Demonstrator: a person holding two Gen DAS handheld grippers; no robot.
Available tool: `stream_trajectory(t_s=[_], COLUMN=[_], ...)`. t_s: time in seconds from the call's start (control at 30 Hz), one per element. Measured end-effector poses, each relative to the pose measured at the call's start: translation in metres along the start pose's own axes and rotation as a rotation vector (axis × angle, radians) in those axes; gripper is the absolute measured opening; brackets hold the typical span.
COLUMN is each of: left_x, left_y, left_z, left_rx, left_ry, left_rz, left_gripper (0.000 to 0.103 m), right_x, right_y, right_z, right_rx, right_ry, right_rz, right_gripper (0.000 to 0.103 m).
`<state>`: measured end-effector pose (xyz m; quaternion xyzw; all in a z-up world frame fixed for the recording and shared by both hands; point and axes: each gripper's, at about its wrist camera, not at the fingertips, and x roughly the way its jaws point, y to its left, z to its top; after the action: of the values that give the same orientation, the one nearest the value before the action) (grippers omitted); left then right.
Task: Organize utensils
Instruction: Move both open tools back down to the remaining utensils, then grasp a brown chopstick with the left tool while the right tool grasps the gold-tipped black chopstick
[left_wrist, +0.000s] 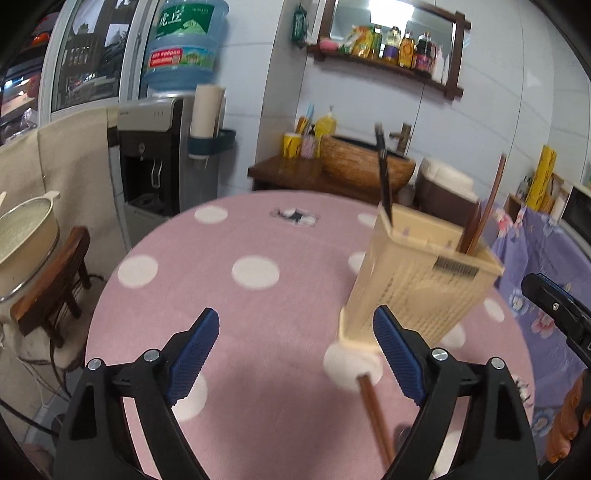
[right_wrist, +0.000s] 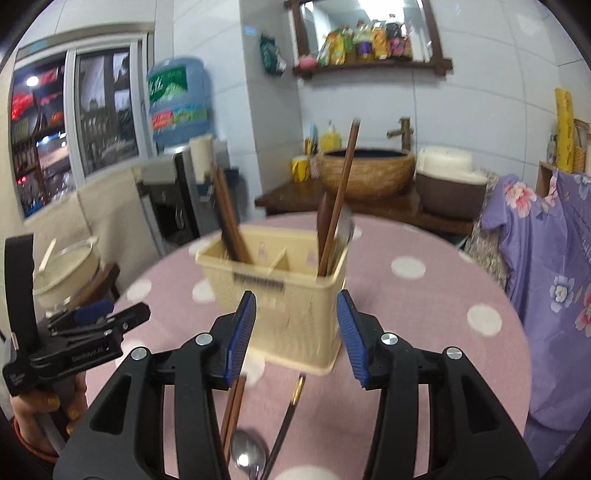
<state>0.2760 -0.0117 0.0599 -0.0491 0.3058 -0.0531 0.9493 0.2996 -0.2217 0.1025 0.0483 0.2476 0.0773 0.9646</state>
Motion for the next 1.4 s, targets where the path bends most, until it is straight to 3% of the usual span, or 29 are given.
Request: stream_trajectory(t_s=[0.27,0.5,0.7,0.83,1.1,1.4], left_x=[0.012,0.013,0.015,0.016,0.030,0.054], left_y=[0.003,-0.005,-0.013,-0.020,-0.033,-0.056], left_z=[-0.044,-0.066,-0.076,-0.076,-0.070,-0.070], left_rx=[0.031,0.083,0.088,0.101,0.106,0.159], left_ry=[0.118,0.162,0.196,0.198,0.220,0.258], left_rz=[0.020,0.024,0.007,0.002,-0.034,-0.052], left_gripper=[0.083,0.073,0.064,0.060,0.058,0.058], right_x=[0.025,0.031,0.048,0.062,0.087,0.082], right_y=[0.023,0.030,0.014,0.006,0.004,-0.007], right_z=[-0.074,-0.112,-0.107,-0.101,-0.100,-0.102], right_rx=[-0.091,-0.144,-0.057,-0.005,0.025,0.013], right_ry=[0.211,0.299,0.349,0.367,0.405,0.402], right_rz=[0.116,0.137,0.029,-0.041,-0.093,-0.119], right_gripper=[0.046,0.046,0.045,0.035,0.033,0.033])
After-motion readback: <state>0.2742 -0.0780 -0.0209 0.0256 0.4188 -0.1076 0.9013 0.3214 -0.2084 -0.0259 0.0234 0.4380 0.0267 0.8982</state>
